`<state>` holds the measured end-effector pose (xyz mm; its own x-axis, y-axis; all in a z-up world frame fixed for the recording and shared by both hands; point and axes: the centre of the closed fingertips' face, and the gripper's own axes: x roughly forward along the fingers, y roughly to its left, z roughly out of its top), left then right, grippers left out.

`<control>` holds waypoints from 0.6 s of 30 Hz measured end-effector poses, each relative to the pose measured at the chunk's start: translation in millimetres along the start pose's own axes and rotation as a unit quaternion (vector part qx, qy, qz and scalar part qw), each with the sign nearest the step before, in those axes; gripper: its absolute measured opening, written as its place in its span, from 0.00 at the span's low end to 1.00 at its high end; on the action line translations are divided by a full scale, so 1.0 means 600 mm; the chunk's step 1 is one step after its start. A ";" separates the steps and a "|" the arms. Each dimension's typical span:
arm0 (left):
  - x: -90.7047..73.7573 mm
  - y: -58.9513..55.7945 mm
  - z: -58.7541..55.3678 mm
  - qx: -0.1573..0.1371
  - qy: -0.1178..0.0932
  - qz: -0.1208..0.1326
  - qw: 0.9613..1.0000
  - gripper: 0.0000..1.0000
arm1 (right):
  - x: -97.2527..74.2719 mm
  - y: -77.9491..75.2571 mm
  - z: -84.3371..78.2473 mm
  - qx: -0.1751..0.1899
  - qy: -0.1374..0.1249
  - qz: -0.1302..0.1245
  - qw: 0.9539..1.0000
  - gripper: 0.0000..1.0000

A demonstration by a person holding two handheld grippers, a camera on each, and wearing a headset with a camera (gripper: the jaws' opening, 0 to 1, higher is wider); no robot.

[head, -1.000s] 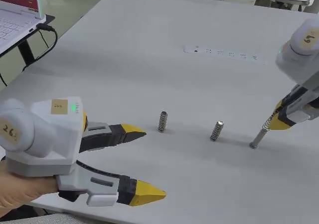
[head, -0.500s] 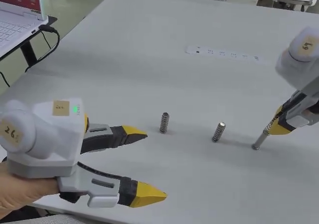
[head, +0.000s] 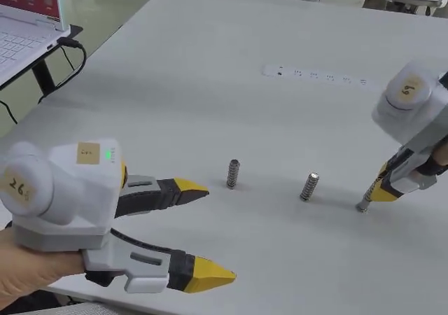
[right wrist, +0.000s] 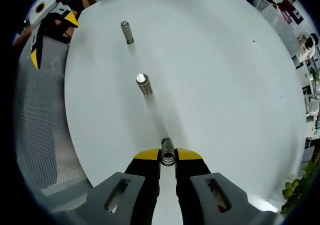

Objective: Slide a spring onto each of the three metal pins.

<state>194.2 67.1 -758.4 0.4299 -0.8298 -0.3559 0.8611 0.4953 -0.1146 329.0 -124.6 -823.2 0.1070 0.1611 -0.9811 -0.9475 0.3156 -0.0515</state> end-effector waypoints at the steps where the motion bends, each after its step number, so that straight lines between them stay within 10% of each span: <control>1: 0.000 0.000 -0.001 0.000 0.001 0.000 1.000 0.63 | 0.003 0.000 0.000 0.000 0.001 -0.001 1.000 0.08; 18: 0.001 0.003 -0.004 -0.001 0.002 0.001 1.000 0.62 | 0.035 -0.001 0.008 0.000 0.003 -0.013 1.000 0.09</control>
<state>195.5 68.2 -761.4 0.4302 -0.8277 -0.3602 0.8596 0.4975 -0.1164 333.2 -117.1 -842.9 0.1304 0.1475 -0.9804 -0.9444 0.3194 -0.0776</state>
